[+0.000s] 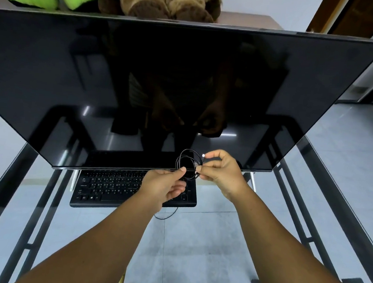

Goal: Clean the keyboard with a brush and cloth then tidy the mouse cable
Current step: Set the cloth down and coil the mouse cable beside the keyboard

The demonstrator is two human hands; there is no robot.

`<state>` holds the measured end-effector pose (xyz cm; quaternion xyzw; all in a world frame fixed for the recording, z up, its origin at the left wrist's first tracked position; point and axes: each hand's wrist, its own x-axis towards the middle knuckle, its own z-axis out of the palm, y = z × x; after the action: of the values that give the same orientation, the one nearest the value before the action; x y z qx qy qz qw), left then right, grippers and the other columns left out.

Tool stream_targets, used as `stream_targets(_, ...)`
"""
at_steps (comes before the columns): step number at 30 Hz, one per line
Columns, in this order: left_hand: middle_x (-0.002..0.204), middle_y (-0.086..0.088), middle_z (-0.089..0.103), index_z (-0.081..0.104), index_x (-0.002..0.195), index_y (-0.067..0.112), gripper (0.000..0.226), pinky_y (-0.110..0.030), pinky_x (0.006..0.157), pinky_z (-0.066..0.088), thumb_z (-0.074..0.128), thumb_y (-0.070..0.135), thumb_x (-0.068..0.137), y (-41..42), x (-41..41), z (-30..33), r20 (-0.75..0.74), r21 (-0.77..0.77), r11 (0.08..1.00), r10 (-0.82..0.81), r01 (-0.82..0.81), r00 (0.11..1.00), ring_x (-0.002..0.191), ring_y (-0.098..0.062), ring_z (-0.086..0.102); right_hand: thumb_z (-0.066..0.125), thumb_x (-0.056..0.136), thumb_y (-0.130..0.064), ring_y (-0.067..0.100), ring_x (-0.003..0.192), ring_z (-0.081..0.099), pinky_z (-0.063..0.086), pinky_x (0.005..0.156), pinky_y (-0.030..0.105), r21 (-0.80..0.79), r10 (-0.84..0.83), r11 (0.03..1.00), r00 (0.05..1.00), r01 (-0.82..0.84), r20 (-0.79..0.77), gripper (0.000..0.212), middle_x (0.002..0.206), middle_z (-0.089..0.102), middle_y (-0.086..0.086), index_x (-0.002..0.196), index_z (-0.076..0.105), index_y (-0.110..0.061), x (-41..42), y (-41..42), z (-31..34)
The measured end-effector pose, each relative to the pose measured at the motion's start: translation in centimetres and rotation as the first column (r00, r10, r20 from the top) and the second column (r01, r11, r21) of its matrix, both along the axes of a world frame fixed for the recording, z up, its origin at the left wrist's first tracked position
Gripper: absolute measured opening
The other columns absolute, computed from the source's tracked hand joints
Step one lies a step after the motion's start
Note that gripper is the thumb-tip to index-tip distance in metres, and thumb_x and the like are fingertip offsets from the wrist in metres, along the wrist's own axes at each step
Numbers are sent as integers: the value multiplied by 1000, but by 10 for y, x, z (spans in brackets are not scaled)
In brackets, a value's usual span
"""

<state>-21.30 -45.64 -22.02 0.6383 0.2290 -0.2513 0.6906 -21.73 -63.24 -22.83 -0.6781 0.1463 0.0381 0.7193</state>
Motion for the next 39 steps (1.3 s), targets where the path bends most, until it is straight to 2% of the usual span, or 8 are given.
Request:
stream_targets(4,92,-15,75,68,102,1,50,-24,69,59,74,45,80,2,1,-5,-216,-137,985,-131,103,968,80,-20,74,78,75,3,19,69,68,56,68,29,16,-21,1000,1000,21,13,38,71,70,8,103,54,-6,-3,-2,-5)
stream_targets(8,88,-13,74,67,96,1,26,-22,64,59,74,23,84,-7,1,-17,-195,-281,958,-6,-50,981,79,-19,71,78,74,5,22,67,67,57,71,34,40,-34,999,999,35,-4,38,70,70,9,98,51,-8,-8,-9,-15)
stream_targets(19,76,-12,71,71,84,-6,17,-15,52,50,74,11,84,-58,8,-66,43,86,993,-82,78,996,50,-6,57,75,80,-1,28,76,67,57,71,31,111,-150,980,983,162,-108,24,75,66,14,83,53,-7,-35,-49,-61)
stream_targets(22,71,-14,69,69,84,-7,21,-18,53,53,78,11,80,-72,14,-84,28,215,966,-154,145,988,44,-6,56,69,87,-9,21,76,64,54,76,32,-133,-253,961,964,241,-83,12,80,69,8,81,59,-7,-48,-66,-94)
stream_targets(25,60,-13,65,67,76,-5,22,-31,68,55,80,12,77,-83,20,-98,0,310,925,-230,219,973,47,-13,60,63,90,-15,13,84,63,46,78,25,-560,-238,798,970,225,51,5,94,68,-4,90,64,-20,-69,-79,-125)
stream_targets(28,52,-7,62,67,71,0,20,-27,63,54,80,15,77,-97,25,-106,-17,372,898,-246,235,969,53,-16,65,52,94,-25,13,119,55,41,99,23,-806,24,591,998,37,64,31,130,58,-5,124,57,-19,-88,-85,-151)
stream_targets(34,65,-9,72,56,51,14,33,-37,70,58,77,24,74,-111,34,-120,-49,567,785,-269,249,962,75,-27,73,29,98,-38,15,149,11,18,120,35,-946,271,258,955,-196,-123,60,162,12,-2,154,20,-16,-103,-85,-177)
stream_targets(39,68,-3,73,67,61,12,27,-27,64,55,73,35,73,-116,39,-124,-32,659,716,-277,229,960,73,-20,71,19,99,-42,15,149,-2,9,120,35,-947,272,205,944,-246,-186,62,162,0,-3,155,11,-16,-102,-83,-176)
